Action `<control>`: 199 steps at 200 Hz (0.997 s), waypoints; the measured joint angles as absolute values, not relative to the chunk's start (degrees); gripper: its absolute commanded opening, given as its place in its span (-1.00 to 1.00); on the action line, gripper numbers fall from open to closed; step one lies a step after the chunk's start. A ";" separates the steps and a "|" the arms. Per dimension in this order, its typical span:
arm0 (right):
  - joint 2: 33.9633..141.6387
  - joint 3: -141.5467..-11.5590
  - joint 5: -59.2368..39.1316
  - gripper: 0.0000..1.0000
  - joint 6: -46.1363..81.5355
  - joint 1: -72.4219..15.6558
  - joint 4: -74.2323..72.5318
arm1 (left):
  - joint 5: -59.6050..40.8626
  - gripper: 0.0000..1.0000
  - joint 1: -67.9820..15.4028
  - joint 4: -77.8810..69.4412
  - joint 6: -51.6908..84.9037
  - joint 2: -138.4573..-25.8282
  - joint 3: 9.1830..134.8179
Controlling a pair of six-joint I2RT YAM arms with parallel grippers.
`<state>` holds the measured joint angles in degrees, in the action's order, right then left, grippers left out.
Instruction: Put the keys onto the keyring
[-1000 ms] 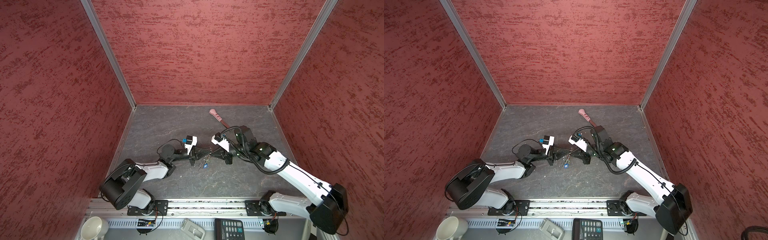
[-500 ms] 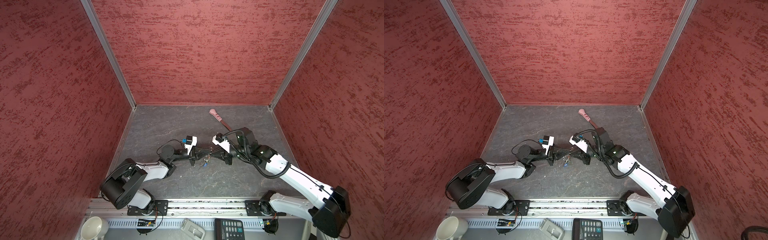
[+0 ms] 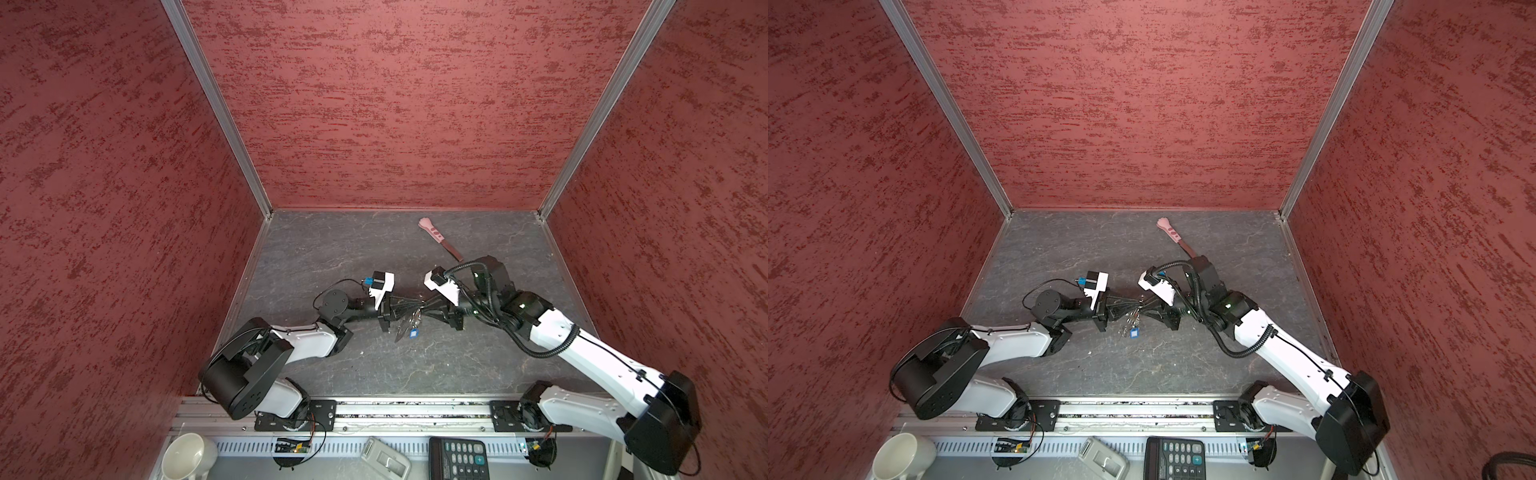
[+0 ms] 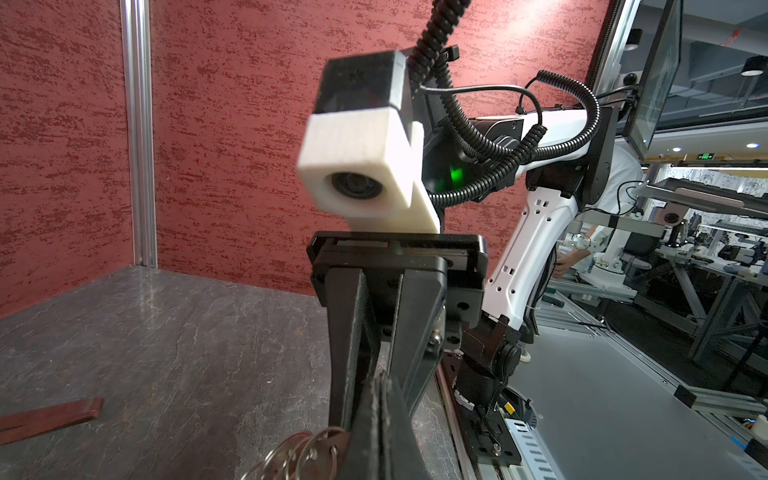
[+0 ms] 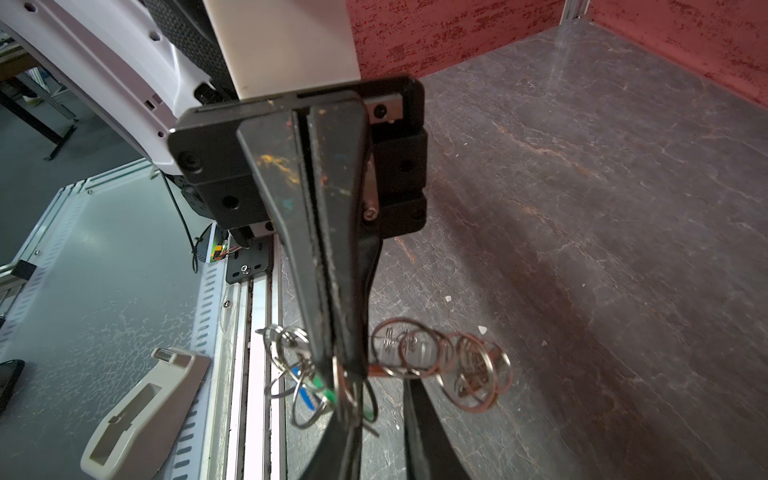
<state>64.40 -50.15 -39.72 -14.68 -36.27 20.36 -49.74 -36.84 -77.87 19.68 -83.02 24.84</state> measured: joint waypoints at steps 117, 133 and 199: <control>56.21 -45.84 -38.44 -0.60 -16.01 -36.27 15.77 | -48.99 -1.00 -36.86 -74.17 15.62 -80.42 24.71; 56.38 -45.12 -39.11 -0.61 -15.66 -36.27 14.33 | -49.10 -1.00 -36.88 -74.22 15.66 -80.42 24.71; 57.80 -45.01 -41.71 -0.76 -14.52 -36.27 10.46 | -49.80 -1.00 -36.86 -74.67 16.19 -80.58 24.71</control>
<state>57.80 -45.01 -41.71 -14.52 -36.27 10.46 -49.80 -36.86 -74.67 16.19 -80.58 24.71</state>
